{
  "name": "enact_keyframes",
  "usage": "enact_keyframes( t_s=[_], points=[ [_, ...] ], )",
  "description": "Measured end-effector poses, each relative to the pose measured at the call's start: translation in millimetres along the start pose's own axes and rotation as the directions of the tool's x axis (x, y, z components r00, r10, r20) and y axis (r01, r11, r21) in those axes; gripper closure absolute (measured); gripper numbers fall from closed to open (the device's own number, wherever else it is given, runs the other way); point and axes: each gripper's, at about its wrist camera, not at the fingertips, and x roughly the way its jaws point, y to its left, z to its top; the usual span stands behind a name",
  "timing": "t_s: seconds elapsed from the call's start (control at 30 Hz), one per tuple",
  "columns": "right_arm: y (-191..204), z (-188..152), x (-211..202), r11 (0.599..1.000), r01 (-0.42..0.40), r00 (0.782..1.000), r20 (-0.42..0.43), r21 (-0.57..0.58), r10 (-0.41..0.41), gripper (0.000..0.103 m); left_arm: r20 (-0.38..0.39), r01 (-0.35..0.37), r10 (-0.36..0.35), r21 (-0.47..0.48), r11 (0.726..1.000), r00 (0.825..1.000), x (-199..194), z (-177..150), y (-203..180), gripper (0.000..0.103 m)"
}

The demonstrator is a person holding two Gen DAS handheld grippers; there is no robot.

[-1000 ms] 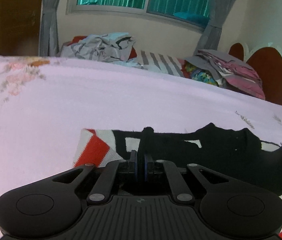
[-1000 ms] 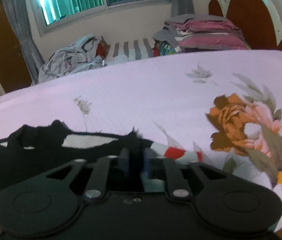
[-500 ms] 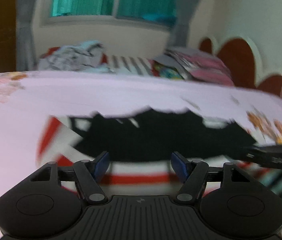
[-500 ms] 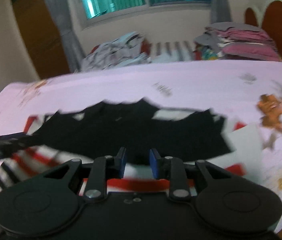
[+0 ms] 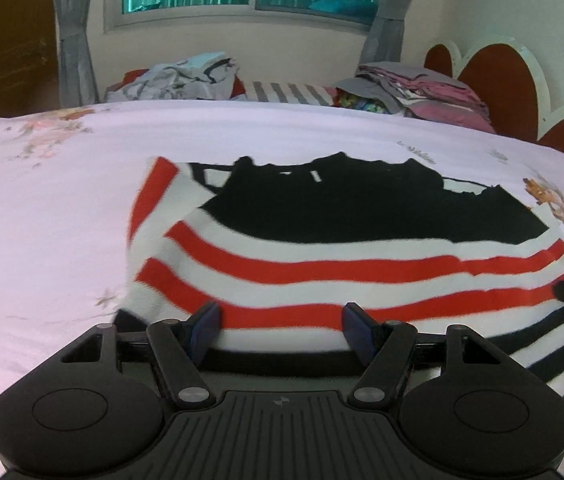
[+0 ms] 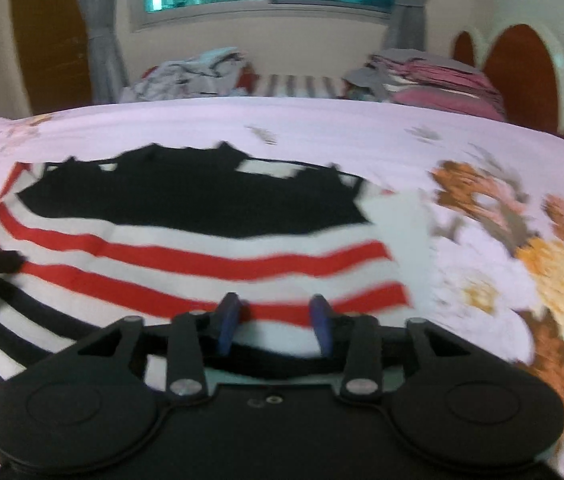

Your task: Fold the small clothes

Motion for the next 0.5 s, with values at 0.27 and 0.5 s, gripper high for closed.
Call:
enact_keyframes(
  t_s=[0.27,0.5],
  points=[
    [2.1,-15.9,-18.4,0.999,-0.002,1.0,0.003,0.041,0.002,0.059,0.004,-0.018,0.018,0.009,1.0,1.0,-22.6,-10.3,6.0,0.036],
    [10.0,-26.4,-14.8,0.997,0.063,0.998,-0.025,-0.034,-0.064,0.06,-0.016,-0.019,0.019,0.038,0.999,1.0,-23.5,-23.7,9.0,0.036]
  ],
)
